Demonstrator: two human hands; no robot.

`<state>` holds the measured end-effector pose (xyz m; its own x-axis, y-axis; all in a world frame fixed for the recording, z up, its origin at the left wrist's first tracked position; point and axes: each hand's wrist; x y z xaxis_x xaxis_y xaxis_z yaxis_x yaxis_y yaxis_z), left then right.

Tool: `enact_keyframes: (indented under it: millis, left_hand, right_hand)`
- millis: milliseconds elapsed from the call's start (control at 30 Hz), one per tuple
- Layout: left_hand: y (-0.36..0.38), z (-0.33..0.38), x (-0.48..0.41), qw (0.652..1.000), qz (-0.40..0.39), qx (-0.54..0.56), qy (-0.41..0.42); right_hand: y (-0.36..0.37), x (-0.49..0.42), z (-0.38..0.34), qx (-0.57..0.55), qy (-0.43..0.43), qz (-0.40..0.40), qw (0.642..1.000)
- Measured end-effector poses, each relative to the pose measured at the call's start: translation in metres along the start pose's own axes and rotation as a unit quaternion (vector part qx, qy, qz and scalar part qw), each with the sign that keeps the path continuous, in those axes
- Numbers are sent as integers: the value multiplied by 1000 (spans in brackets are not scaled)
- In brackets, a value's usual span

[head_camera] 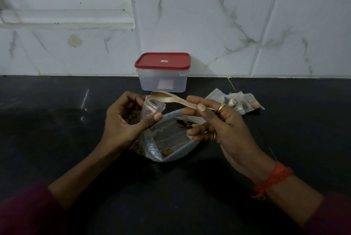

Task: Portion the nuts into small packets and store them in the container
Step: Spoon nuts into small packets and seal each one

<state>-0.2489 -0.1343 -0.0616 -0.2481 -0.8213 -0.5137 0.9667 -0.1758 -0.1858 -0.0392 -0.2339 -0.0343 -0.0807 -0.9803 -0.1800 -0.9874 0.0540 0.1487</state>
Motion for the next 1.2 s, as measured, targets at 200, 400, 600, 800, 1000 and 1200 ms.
enact_keyframes:
  millis: [200, 400, 600, 800, 1000, 1200]
  left_hand:
    - [1, 0, 0, 1000, 19, -23, 2]
    - [12, 6, 8, 998, 48, -34, 12]
    - [17, 7, 12, 999, 14, -28, 28]
    - [17, 6, 12, 999, 11, -26, 30]
    - [17, 7, 11, 999, 16, -29, 35]
    - [16, 5, 10, 999, 17, -38, 30]
  right_hand:
    - [-24, -7, -11, 173, -126, 78, 974]
    - [-46, -13, 4, 547, -331, -10, 769]
    - [-47, -16, 16, 658, -408, -55, 630]
    - [-44, -18, 21, 622, -294, -15, 726]
    - [-48, -18, 21, 604, -274, 7, 748]
    - [-43, -19, 25, 588, -241, 4, 772]
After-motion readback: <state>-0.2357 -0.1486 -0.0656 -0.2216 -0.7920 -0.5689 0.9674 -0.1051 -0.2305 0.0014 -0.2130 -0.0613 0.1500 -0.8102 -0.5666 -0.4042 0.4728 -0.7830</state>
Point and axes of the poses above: each hand's wrist, its own x-axis away from the middle knuckle, its own y-axis out of the palm, z = x × y, and after that the axes turned 1 degree about -y, right-handed
